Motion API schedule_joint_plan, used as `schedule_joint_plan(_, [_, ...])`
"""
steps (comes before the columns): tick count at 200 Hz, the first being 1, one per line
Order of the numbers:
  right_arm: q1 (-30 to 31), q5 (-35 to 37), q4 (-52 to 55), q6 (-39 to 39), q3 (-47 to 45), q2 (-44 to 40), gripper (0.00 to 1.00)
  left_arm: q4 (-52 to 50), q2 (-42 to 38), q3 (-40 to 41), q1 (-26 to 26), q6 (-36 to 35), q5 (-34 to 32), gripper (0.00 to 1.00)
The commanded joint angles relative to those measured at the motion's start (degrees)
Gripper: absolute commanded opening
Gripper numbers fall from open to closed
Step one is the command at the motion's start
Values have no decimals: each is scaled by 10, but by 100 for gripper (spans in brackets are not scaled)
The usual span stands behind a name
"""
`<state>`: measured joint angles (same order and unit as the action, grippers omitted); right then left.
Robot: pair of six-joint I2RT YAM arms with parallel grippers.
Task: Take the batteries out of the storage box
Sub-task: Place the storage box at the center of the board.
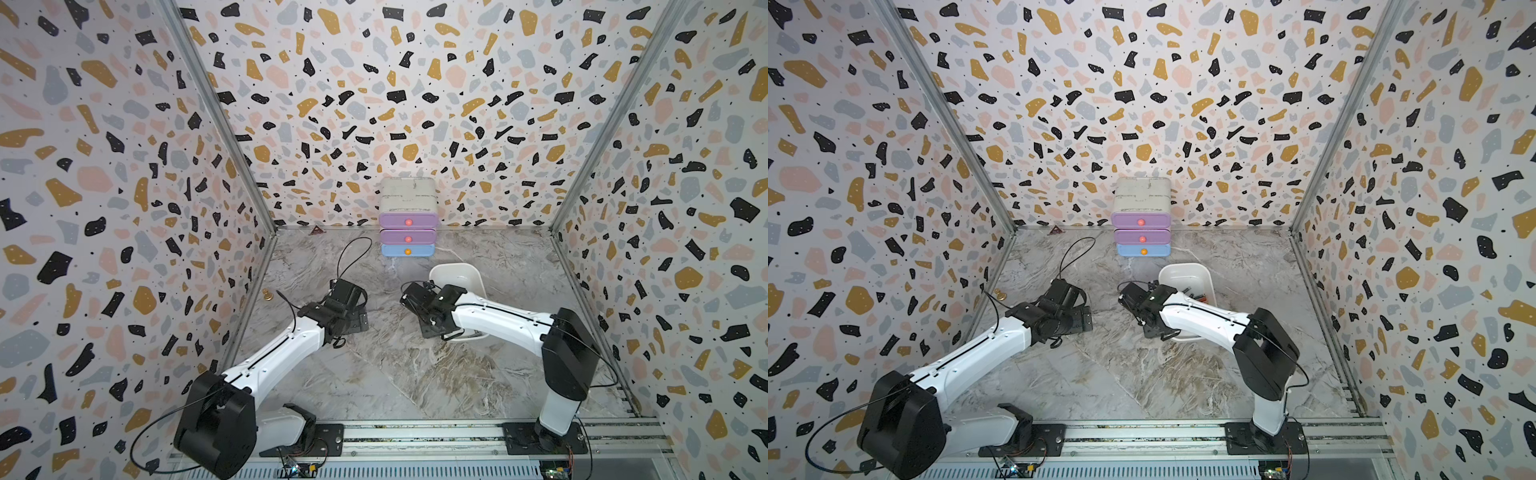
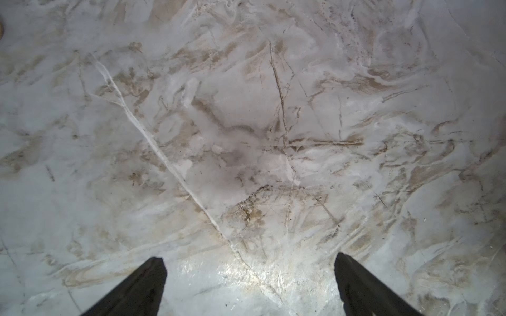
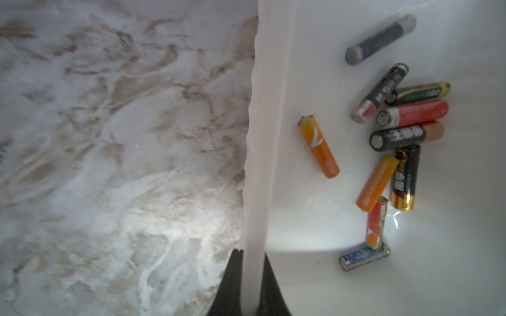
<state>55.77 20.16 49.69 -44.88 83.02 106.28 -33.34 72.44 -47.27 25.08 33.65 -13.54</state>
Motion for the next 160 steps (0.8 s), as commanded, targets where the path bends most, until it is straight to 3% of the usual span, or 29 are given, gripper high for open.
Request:
schedule_joint_plan(1, [16,7,-6,-51,56,47,0,10,0,6,-2,-2,-1,100])
schedule_joint_plan(70, [24,4,73,-103,189,162,0,3,-26,17,-3,-7,-3,100])
schedule_joint_plan(128, [40,-39,113,-91,304,227,0,6,-37,22,-3,-18,2,100])
schedule_joint_plan(160, [47,-46,117,-86,304,223,8,5,-37,29,-3,-23,-3,100])
